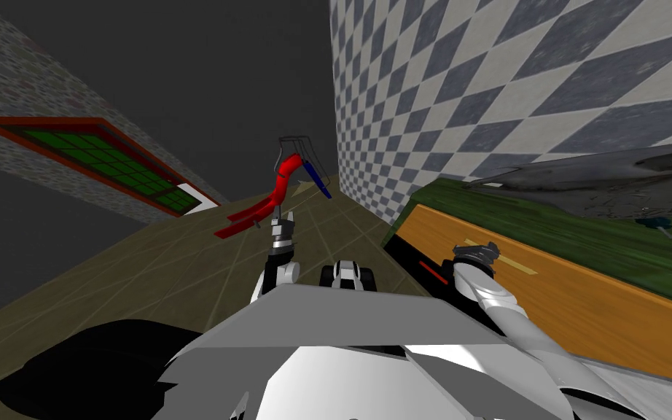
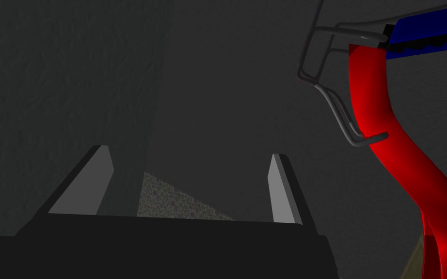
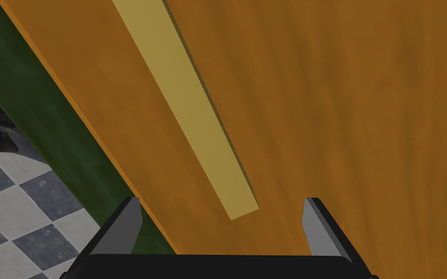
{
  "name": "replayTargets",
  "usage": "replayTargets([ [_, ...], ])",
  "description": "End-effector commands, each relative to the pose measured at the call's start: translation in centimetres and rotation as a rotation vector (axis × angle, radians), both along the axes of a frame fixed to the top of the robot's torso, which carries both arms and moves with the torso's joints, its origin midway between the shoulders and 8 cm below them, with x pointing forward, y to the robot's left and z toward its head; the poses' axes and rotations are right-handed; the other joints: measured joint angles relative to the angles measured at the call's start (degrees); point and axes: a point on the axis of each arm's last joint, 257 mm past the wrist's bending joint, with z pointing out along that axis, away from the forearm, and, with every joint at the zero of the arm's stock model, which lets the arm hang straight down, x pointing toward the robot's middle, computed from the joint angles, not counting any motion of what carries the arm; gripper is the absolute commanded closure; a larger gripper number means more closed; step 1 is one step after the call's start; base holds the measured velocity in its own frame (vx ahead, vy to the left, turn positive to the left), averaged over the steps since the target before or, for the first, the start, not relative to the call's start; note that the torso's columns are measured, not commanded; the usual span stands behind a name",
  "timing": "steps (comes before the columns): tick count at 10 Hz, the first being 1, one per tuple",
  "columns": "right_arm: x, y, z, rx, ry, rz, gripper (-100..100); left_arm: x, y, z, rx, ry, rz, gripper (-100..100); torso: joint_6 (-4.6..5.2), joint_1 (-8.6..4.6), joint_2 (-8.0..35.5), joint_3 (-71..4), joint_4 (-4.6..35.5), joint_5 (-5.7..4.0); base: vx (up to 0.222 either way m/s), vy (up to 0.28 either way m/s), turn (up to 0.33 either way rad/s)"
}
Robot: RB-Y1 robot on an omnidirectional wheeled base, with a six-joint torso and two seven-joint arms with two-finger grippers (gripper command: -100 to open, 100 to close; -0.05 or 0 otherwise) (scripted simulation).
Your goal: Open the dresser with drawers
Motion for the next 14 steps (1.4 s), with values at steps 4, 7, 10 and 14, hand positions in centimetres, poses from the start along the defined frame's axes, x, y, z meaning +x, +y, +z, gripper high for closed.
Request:
replayTargets([
  [4, 0.23, 0.05, 0.17, 0.003, -0.002, 0.008, 100, 0.0, -0.01, 0.0, 0.0, 0.0, 0.0, 0, 0.01, 0.3, 0.2, 0.1, 0.0, 0.07, -0.034, 0.064, -0.017],
  [7, 0.46, 0.12, 0.43, 0.004, -0.002, 0.018, 100, 0.0, -0.01, 0.01, 0.0, 0.0, 0.0, 0, 0.01, 0.06, 0.1, 0.1, 0.0, 0.03, -0.094, 0.175, -0.029],
  [10, 0.45, 0.04, 0.27, 0.008, -0.006, 0.012, -100, 0.0, 0.0, 0.0, 0.0, 0.0, 0.0, 0, -0.01, -0.65, -0.4, -0.2, -0.1, -0.17, 0.025, -0.041, 0.014],
  [14, 0.5, -0.02, 0.25, 0.011, -0.01, 0.009, -100, 0.0, 0.01, 0.0, 0.0, 0.0, 0.0, 0, 0.01, 0.03, 0.1, 0.1, 0.0, 0.02, 0.063, -0.121, 0.021],
])
